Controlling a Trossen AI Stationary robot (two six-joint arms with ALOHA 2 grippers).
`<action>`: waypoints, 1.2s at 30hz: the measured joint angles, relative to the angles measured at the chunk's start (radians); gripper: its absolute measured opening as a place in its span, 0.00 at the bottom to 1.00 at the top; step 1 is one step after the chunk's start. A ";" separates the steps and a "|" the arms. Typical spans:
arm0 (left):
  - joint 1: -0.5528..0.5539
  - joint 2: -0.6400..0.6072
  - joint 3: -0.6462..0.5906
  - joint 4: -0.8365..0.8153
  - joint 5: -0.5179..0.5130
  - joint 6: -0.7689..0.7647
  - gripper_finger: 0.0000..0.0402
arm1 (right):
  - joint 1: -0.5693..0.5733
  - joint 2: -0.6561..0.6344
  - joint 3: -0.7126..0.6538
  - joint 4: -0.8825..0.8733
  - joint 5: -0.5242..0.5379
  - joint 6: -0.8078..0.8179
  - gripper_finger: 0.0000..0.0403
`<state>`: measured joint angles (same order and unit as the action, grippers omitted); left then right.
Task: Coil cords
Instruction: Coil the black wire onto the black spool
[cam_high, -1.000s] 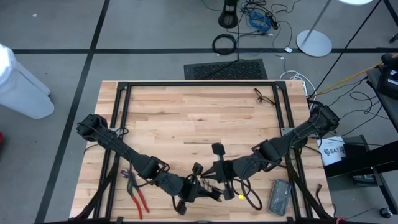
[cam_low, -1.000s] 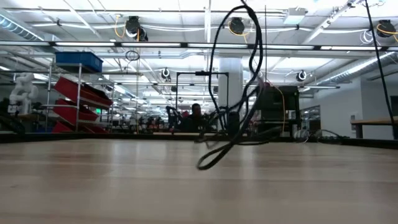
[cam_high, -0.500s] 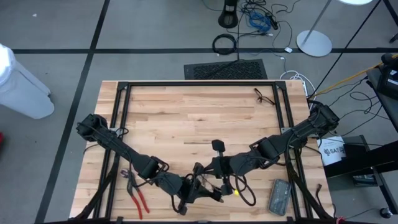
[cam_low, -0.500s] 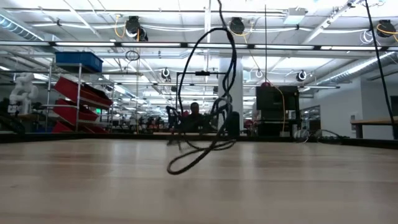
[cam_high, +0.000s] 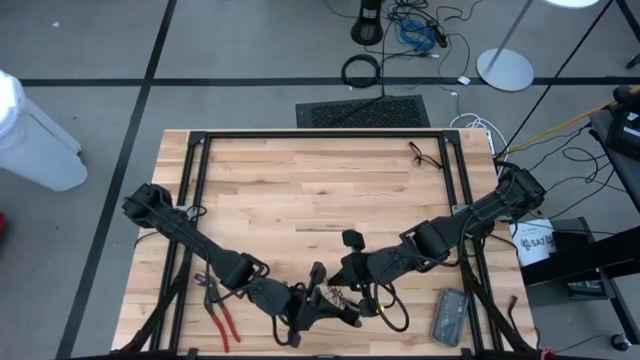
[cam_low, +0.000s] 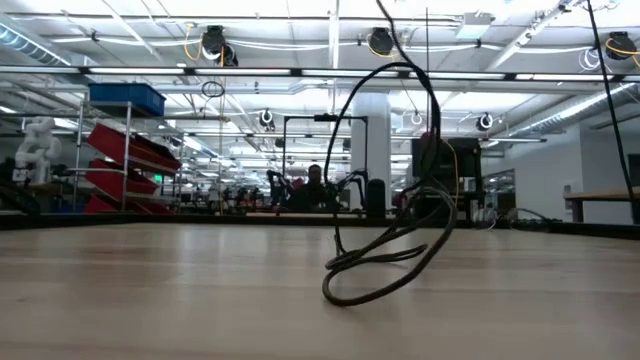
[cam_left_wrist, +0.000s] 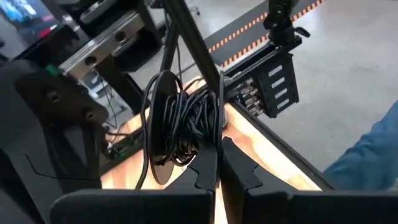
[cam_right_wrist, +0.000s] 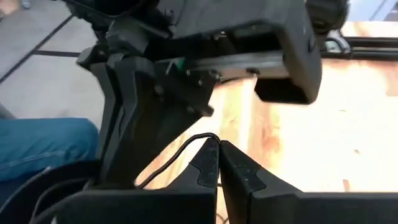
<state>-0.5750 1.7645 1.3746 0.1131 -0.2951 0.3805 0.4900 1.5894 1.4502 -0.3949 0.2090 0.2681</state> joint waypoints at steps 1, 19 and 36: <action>-0.003 0.000 0.000 0.005 0.000 0.006 0.02 | 0.000 0.000 0.000 0.001 -0.004 0.001 0.00; 0.002 0.000 0.000 -0.073 -0.022 -0.115 0.02 | -0.004 0.000 0.000 0.036 -0.038 -0.011 0.00; 0.038 0.000 0.000 -0.160 -0.029 -0.218 0.02 | 0.010 -0.001 0.000 0.054 -0.137 0.001 0.00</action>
<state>-0.5369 1.7648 1.3746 -0.0471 -0.3241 0.1626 0.5004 1.5888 1.4502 -0.3408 0.0722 0.2688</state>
